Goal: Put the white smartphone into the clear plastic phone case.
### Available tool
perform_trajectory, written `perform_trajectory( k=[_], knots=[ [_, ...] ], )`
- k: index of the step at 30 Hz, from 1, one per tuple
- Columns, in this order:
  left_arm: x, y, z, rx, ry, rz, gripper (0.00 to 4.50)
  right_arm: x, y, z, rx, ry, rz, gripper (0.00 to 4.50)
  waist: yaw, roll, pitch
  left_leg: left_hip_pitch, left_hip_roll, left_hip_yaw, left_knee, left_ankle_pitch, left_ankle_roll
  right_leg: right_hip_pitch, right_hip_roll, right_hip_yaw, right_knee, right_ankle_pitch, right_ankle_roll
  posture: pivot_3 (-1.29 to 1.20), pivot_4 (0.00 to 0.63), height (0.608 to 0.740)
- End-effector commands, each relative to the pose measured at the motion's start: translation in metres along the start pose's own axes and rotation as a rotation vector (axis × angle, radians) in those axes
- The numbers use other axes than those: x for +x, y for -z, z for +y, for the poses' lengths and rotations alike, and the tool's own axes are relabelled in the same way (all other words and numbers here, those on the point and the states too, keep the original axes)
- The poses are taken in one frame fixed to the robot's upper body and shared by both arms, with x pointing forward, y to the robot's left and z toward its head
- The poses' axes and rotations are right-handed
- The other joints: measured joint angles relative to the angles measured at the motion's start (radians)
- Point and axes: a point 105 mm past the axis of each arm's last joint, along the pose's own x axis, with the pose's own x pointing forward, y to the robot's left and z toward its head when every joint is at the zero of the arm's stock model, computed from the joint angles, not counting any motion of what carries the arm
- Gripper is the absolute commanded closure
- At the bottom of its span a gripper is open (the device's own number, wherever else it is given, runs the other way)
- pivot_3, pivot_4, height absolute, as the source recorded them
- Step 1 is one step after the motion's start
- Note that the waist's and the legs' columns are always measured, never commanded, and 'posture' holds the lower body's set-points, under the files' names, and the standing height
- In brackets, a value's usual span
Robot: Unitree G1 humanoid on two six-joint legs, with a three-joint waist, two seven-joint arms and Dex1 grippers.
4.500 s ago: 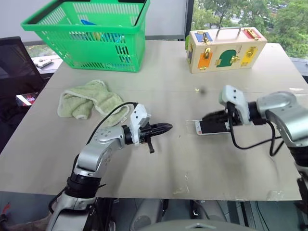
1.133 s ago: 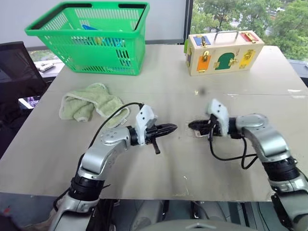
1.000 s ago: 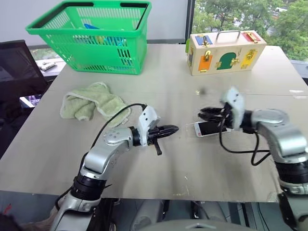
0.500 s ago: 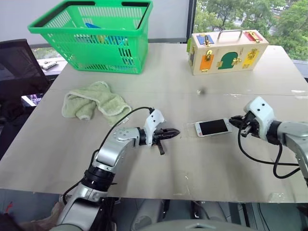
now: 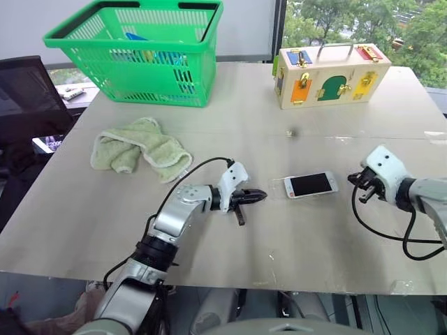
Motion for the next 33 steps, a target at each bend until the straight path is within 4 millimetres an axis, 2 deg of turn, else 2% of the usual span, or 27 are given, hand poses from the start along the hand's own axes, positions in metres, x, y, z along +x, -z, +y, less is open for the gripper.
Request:
perform_trajectory(
  k=[1,9,17,19,23,29,31,33],
  knots=[
    [0.003,-0.012,0.001,0.03,0.008,-0.02,4.5,0.003,-0.01,0.004,-0.049,-0.028,-0.022,4.46,-0.001,0.0,0.0,0.0,0.0,0.0,0.0,0.0,0.0,0.0,0.0,0.0,0.0,0.0,0.0,0.0,0.15,0.74],
    [0.002,-0.02,0.01,0.036,-0.004,-0.003,4.5,0.017,-0.031,0.029,-0.137,-0.142,-0.074,4.46,-0.002,-0.001,0.001,0.0,0.0,0.0,0.001,0.0,0.0,0.0,0.0,0.0,0.0,0.0,0.0,0.0,0.15,0.74],
    [-0.002,-0.018,0.011,0.029,-0.014,0.018,4.5,0.029,-0.048,0.058,-0.248,-0.252,-0.106,4.46,-0.003,-0.001,0.001,0.0,0.0,0.0,0.001,0.0,0.0,0.0,0.001,0.0,0.001,0.0,0.0,0.0,0.15,0.74],
    [-0.004,-0.018,0.011,0.025,-0.019,0.015,4.5,0.031,-0.049,0.06,-0.267,-0.254,-0.101,4.46,-0.006,-0.001,0.001,0.001,0.0,0.0,0.001,0.0,0.0,0.0,0.001,0.0,0.001,0.0,0.0,0.0,0.15,0.74],
    [-0.009,-0.016,0.013,0.019,-0.035,0.02,4.5,0.031,-0.051,0.063,-0.264,-0.265,-0.113,4.46,-0.008,-0.001,0.001,0.001,0.0,0.0,0.001,0.0,0.0,0.0,0.001,0.0,0.001,0.0,0.0,0.0,0.15,0.74],
    [-0.01,-0.018,0.019,0.022,-0.064,0.009,4.5,0.034,-0.062,0.087,-0.262,-0.347,-0.171,4.46,-0.021,-0.001,0.001,0.001,0.0,0.0,0.001,0.0,0.0,0.0,0.001,0.0,0.002,0.0,0.0,0.0,0.15,0.74],
    [-0.011,-0.018,0.021,0.022,-0.07,0.009,4.5,0.035,-0.06,0.085,-0.255,-0.329,-0.162,4.46,-0.024,-0.001,0.001,0.001,0.0,-0.001,0.001,0.0,0.0,0.0,0.001,0.0,0.002,0.0,0.0,0.0,0.15,0.74],
    [-0.016,-0.017,0.024,0.019,-0.083,0.013,4.5,0.033,-0.055,0.073,-0.244,-0.279,-0.139,4.46,-0.026,-0.001,0.001,0.001,0.0,-0.001,0.001,0.0,0.0,0.0,0.001,0.0,0.002,0.0,0.0,0.0,0.15,0.74]
  ],
)
